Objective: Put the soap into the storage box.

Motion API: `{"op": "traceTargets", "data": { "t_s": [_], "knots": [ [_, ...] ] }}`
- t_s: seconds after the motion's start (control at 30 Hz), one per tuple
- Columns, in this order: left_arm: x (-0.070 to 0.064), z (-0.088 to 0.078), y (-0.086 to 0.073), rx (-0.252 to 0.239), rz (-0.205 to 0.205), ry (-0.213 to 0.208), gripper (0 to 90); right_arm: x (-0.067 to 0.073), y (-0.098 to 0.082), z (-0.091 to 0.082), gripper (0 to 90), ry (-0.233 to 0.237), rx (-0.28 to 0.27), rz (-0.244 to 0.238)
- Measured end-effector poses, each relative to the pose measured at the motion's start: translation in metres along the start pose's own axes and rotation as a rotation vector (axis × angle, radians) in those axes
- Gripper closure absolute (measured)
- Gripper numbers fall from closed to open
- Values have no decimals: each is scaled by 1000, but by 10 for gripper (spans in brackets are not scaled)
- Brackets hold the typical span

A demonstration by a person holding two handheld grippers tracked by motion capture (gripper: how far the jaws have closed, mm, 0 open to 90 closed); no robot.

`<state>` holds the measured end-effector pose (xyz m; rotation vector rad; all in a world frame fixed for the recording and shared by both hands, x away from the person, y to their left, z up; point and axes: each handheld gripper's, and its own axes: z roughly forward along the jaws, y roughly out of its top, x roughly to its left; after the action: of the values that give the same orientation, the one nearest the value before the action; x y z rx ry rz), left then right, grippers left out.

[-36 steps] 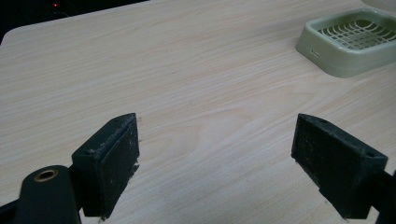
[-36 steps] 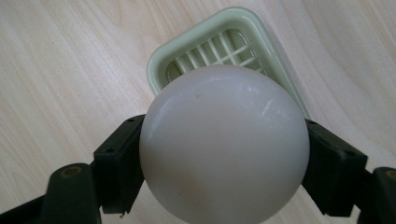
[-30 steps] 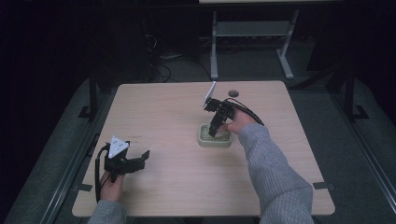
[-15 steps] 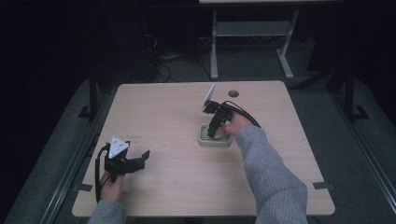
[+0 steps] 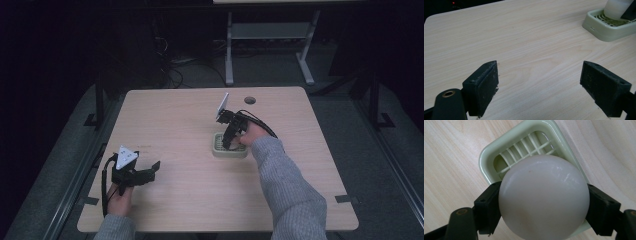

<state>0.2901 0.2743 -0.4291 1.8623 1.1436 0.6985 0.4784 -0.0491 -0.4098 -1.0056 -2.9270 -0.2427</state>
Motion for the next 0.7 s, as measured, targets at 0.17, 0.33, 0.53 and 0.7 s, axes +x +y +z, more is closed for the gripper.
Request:
{"op": "traceTargets", "data": {
  "t_s": [0.17,0.33,0.53,0.7],
  "knots": [
    [0,0,0,2,4,0,148,0,0,2,229,-3,5,-3],
    [0,0,0,0,1,-1,148,-1,0,5,229,-4,14,0],
    [0,0,0,-1,-1,1,148,-2,0,6,229,1,11,-10],
    [0,0,0,-4,-2,2,149,-2,0,6,228,2,17,1]
  ]
}}
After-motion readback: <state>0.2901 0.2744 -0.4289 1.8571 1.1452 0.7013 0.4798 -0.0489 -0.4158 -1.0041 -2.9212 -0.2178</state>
